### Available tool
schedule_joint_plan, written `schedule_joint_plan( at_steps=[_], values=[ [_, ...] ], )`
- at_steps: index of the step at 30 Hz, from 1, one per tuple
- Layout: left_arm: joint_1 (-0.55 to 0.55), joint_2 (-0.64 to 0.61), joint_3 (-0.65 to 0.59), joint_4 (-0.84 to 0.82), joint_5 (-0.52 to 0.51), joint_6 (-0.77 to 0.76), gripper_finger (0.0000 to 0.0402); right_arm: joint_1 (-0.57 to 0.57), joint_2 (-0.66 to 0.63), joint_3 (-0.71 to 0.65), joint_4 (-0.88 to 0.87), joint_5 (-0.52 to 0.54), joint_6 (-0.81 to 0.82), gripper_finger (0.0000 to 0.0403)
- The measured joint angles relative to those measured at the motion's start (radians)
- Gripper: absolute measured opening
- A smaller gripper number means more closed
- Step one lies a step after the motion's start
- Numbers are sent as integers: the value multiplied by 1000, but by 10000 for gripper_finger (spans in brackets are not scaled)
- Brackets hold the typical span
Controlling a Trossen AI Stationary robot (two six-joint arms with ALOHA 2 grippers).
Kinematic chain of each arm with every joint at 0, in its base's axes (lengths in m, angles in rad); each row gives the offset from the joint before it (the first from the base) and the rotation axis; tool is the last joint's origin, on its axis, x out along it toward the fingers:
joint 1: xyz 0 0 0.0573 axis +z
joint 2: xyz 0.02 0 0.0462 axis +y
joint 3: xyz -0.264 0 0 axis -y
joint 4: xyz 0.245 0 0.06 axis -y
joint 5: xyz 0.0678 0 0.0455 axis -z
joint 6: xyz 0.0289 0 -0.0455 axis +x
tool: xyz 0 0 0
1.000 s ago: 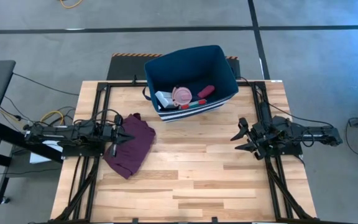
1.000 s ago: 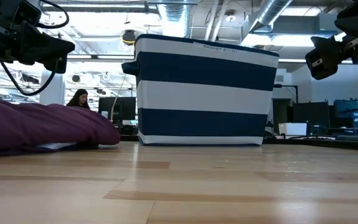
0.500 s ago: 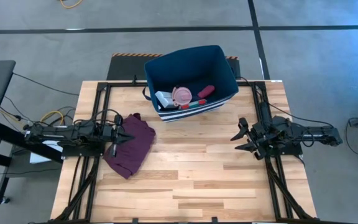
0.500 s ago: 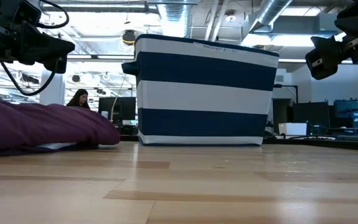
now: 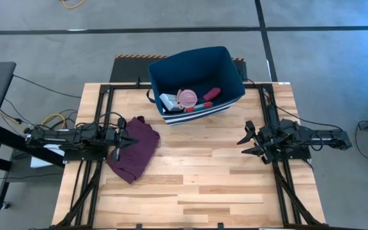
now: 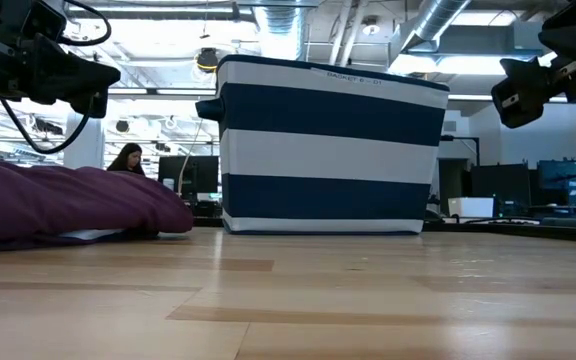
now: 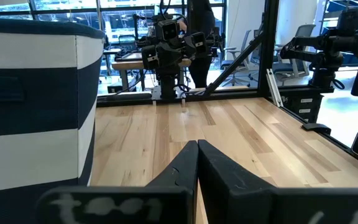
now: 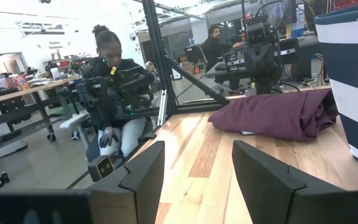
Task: Pick & place medical supplies in basket/bin
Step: Return to Home Position
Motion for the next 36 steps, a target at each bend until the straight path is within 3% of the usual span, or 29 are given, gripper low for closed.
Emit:
schedule_joint_plan(
  at_steps=[36],
  values=[
    [0, 0, 0, 0, 0, 0, 0, 0, 0, 0, 0, 0, 0, 182]
  ],
)
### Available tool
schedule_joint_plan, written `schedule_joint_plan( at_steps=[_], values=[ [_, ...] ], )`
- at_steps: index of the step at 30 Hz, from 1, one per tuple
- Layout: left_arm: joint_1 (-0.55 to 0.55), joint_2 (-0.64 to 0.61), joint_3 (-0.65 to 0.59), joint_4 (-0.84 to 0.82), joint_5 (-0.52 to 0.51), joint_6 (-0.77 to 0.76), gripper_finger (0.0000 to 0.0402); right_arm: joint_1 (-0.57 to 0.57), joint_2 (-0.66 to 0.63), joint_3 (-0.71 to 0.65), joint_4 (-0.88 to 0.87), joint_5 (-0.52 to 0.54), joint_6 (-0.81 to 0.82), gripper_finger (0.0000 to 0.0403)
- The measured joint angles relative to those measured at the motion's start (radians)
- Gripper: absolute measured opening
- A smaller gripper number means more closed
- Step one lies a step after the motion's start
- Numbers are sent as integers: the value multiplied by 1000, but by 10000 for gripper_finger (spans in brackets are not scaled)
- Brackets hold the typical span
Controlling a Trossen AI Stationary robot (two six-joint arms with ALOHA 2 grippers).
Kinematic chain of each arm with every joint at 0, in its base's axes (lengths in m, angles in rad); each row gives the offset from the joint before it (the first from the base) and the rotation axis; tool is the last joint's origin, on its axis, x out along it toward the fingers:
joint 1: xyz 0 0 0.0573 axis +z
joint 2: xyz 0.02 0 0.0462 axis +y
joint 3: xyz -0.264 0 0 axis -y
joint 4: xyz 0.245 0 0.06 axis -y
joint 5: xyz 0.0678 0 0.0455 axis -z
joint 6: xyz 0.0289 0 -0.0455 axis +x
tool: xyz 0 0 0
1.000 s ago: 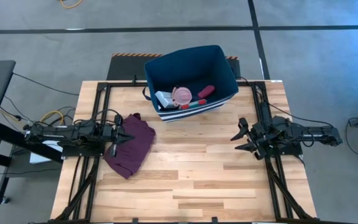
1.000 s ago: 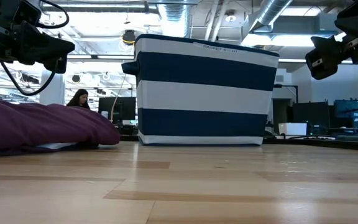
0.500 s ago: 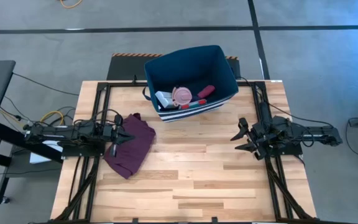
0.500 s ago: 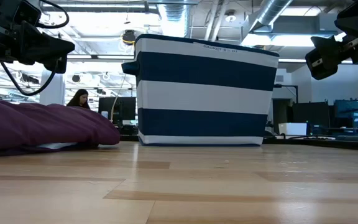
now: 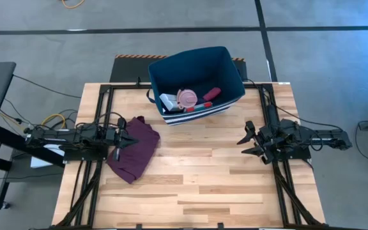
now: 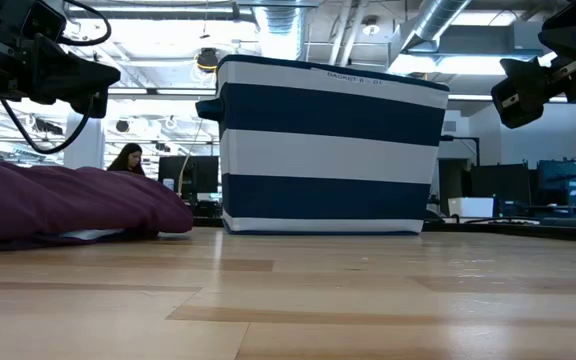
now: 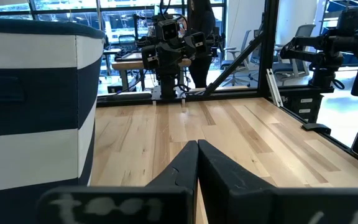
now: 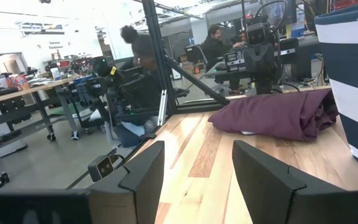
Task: Pick & place medical supplies in basket/bin
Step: Return to Home Position
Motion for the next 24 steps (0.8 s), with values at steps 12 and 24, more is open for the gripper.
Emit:
schedule_joint_plan(
  at_steps=[12, 24],
  values=[
    [0, 0, 0, 0, 0, 0, 0, 0, 0, 0, 0, 0, 0, 185],
    [0, 0, 0, 0, 0, 0, 0, 0, 0, 0, 0, 0, 0, 182]
  ],
)
